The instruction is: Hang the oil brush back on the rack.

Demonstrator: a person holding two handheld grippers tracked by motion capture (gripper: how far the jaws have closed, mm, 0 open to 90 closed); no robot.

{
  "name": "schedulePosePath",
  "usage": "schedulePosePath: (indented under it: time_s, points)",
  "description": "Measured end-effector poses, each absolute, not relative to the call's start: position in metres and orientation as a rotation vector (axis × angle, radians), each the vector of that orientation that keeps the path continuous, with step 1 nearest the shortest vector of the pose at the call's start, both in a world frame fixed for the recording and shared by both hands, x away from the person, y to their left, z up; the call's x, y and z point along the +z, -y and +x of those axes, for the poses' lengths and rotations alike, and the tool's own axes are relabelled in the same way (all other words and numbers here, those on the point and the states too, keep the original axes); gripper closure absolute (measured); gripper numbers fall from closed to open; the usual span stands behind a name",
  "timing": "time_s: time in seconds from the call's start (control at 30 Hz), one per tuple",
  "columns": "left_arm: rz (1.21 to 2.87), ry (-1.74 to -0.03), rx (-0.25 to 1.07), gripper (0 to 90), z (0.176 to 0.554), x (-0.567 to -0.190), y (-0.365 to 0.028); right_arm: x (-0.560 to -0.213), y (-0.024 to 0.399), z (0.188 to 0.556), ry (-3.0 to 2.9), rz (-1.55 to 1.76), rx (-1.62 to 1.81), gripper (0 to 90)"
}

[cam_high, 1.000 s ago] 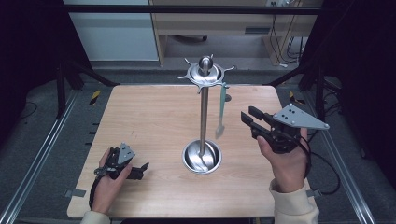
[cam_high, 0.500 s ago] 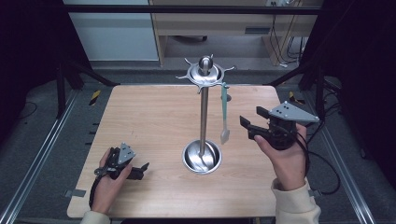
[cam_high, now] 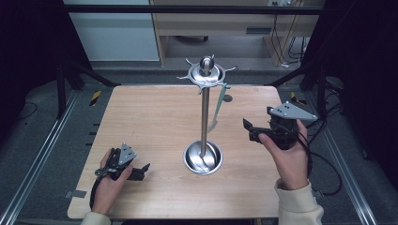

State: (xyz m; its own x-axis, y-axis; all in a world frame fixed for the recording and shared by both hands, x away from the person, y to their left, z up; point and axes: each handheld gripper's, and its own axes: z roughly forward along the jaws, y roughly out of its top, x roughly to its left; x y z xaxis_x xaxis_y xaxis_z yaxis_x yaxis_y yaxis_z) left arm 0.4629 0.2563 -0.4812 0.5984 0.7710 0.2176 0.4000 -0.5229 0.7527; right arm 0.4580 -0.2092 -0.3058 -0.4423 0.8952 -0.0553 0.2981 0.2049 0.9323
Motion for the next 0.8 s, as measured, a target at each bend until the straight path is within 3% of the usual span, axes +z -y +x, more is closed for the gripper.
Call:
schedulePosePath:
  time_s: [0.3,0.8]
  points:
    - [2.163,-0.918,0.719,2.8,0.463,-0.481,-0.257,-0.321,0.224,0.469,-1.851,1.15,1.228,9.2]
    - [2.163,-0.918,0.719,2.8,0.463,-0.481,-0.256,-0.361,0.249,0.491,-1.858,1.262,1.115,12.8]
